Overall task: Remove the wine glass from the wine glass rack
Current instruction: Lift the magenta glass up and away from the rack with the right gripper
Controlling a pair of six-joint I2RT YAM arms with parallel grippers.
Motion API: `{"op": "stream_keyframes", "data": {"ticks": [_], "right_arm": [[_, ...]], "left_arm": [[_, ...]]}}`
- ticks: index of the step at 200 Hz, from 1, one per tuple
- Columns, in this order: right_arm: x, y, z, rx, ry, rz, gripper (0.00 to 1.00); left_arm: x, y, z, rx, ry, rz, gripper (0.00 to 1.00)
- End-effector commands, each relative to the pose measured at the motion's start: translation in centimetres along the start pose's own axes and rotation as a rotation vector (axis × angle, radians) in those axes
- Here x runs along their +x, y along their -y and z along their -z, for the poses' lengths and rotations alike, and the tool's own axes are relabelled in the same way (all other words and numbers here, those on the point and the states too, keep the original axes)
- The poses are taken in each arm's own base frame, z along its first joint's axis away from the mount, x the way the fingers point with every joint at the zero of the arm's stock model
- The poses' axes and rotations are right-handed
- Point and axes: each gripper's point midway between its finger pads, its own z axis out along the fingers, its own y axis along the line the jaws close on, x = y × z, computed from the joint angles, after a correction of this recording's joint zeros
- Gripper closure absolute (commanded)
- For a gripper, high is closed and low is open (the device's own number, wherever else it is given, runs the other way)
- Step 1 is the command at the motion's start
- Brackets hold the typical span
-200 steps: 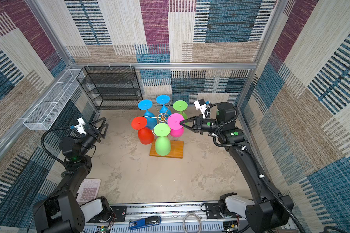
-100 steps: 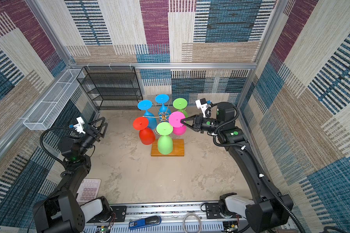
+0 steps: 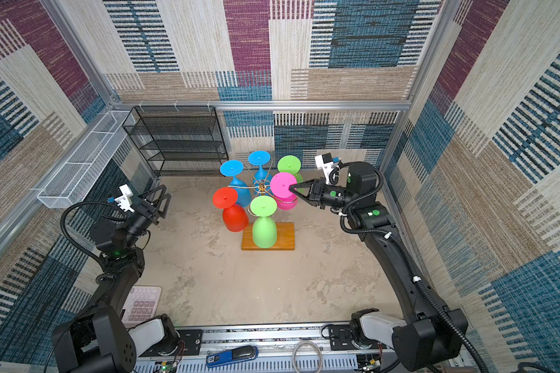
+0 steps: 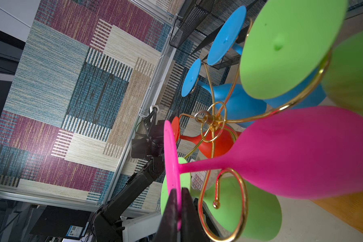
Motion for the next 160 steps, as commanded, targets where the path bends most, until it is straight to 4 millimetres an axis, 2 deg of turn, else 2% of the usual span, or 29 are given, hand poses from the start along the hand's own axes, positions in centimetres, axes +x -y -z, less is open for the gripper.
{"op": "stream_keyframes", "data": {"ticks": [1, 79, 160], "right_arm": [[-1.0, -0.3, 0.0, -0.003, 0.047, 0.028, 1.0], [-0.9, 1.1, 0.4, 0.043, 0.076, -0.007, 1.0], [-1.3, 1.9, 2.2, 0.063, 0.138, -0.036, 1.0]], "left_arm": [[0.0, 1.8, 0.0, 0.054, -0.014, -0.041, 0.12], [-0.3, 3.0, -0.1, 0.084, -0.017, -0.061, 0.12], [-0.5, 4.1, -0.1, 0.105, -0.02, -0.076, 0.13]]}}
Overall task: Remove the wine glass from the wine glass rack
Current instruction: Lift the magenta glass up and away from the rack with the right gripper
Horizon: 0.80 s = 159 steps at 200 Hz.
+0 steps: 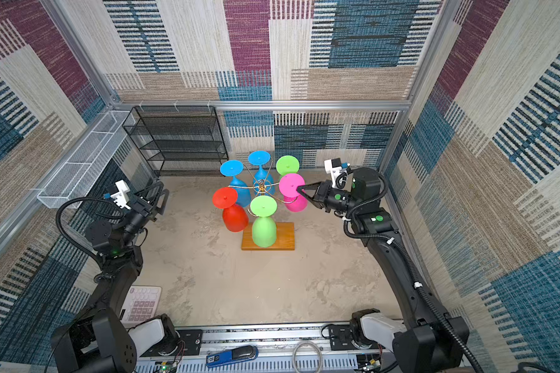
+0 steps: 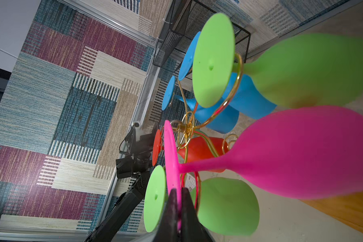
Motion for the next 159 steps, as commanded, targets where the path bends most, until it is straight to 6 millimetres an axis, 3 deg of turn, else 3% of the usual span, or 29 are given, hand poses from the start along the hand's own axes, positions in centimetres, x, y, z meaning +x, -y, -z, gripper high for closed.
{"op": "stream_keyframes", "data": {"ticks": [1, 101, 159], "right_arm": [[-0.6, -0.8, 0.6, -0.022, 0.034, 0.02, 1.0], [-0.9, 0.3, 3.6, 0.016, 0.127, 0.021, 1.0], [-2.1, -0.1, 5.7, 0.095, 0.224, 0.109, 1.0]], "left_arm": [[-0.1, 1.7, 0.0, 0.045, -0.009, -0.048, 0.13], [-1.0, 3.5, -0.3, 0.056, -0.006, -0.095, 0.15], [-1.9, 6.6, -0.5, 0.062, 0.005, -0.183, 0.17]]}}
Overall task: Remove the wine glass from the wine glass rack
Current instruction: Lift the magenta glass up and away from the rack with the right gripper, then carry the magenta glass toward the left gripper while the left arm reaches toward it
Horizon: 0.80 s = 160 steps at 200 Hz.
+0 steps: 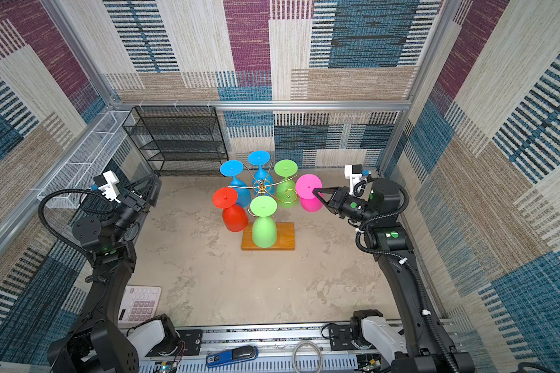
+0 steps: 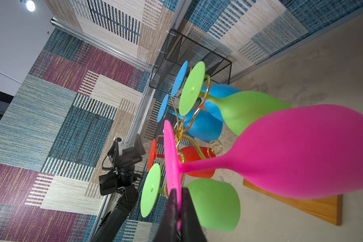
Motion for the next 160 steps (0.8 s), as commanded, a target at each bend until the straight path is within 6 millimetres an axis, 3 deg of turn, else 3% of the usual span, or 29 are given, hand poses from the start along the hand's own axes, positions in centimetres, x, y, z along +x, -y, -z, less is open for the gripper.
{"op": "stream_keyframes", "data": {"ticks": [1, 37, 67, 125, 146, 158, 160], "right_arm": [[-1.3, -0.6, 0.8, 0.036, 0.069, 0.087, 1.0], [-5.2, -3.8, 2.6, 0.1, 0.229, 0.284, 1.0], [-7.6, -5.3, 1.9, 0.086, 0.271, 0.39, 1.0], [-10.8, -9.4, 0.5, -0.002, 0.283, 0.598, 1.0], [-11.2, -10.9, 0.1, -0.036, 0.261, 0.644, 1.0], [-10.7, -10.8, -0.7, -0.064, 0.212, 0.644, 1.0], [-10.8, -11.5, -0.6, -0.079, 0.216, 0.657, 1.0]], "left_arm": [[-0.4, 1.3, -0.2, 0.005, -0.008, -0.072, 0.17], [-1.6, 3.8, -1.0, 0.012, -0.02, -0.14, 0.21], [-1.5, 7.2, -2.2, 0.048, -0.072, -0.246, 0.26], [4.5, 11.3, -7.0, 0.08, -0.346, -0.405, 0.28], [6.1, 11.7, -9.4, 0.124, -0.422, -0.384, 0.3], [6.7, 11.9, -10.5, 0.149, -0.453, -0.359, 0.34], [6.8, 11.8, -10.8, 0.149, -0.459, -0.353, 0.34]]}}
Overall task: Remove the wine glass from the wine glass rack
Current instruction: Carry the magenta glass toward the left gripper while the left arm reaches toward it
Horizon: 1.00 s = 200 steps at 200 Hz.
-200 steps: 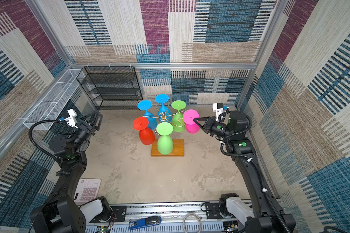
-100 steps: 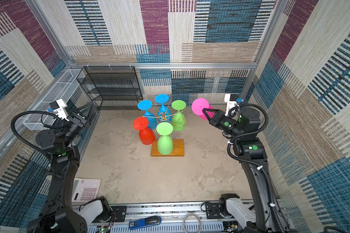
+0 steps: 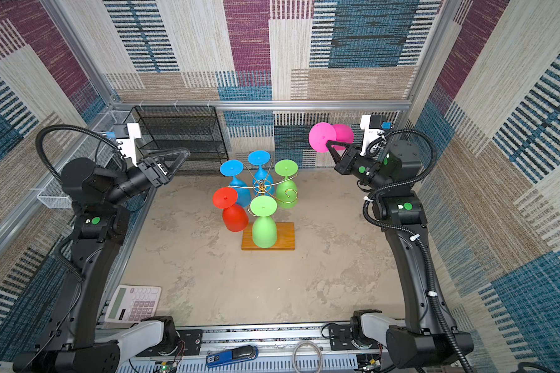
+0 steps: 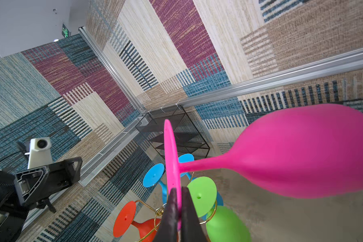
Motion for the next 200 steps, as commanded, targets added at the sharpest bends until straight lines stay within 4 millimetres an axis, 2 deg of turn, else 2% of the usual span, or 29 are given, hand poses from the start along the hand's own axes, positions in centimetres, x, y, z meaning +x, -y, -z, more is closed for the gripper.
{"op": "stream_keyframes", "data": {"ticks": [1, 10, 28, 52, 102, 128, 165, 200], "right_arm": [[-0.8, -2.2, -0.7, -0.108, -0.013, 0.085, 1.0], [-0.9, -2.9, -1.0, -0.133, -0.011, 0.097, 1.0], [-0.7, -4.4, -1.5, -0.166, -0.001, 0.138, 1.0], [-0.6, -5.3, -2.1, -0.187, -0.002, 0.154, 1.0], [0.2, -7.9, -2.7, -0.26, -0.032, 0.173, 1.0], [1.0, -9.3, -2.9, -0.311, -0.058, 0.162, 1.0], [1.8, -11.1, -2.7, -0.363, -0.075, 0.154, 1.0], [2.4, -12.0, -2.7, -0.403, -0.091, 0.139, 1.0]], "left_arm": [[1.7, -0.7, -2.0, 0.014, -0.091, -0.003, 0.34], [1.9, -0.7, -3.0, 0.026, -0.1, -0.002, 0.37], [2.3, 0.8, -5.1, 0.072, -0.121, -0.037, 0.37], [2.8, 1.9, -7.7, 0.129, -0.159, -0.035, 0.38], [4.6, 5.6, -11.6, 0.263, -0.213, -0.055, 0.4], [4.7, 7.3, -12.9, 0.318, -0.219, -0.081, 0.43], [4.8, 8.5, -14.1, 0.371, -0.222, -0.09, 0.48], [5.0, 9.5, -14.7, 0.43, -0.221, -0.074, 0.51]]}}
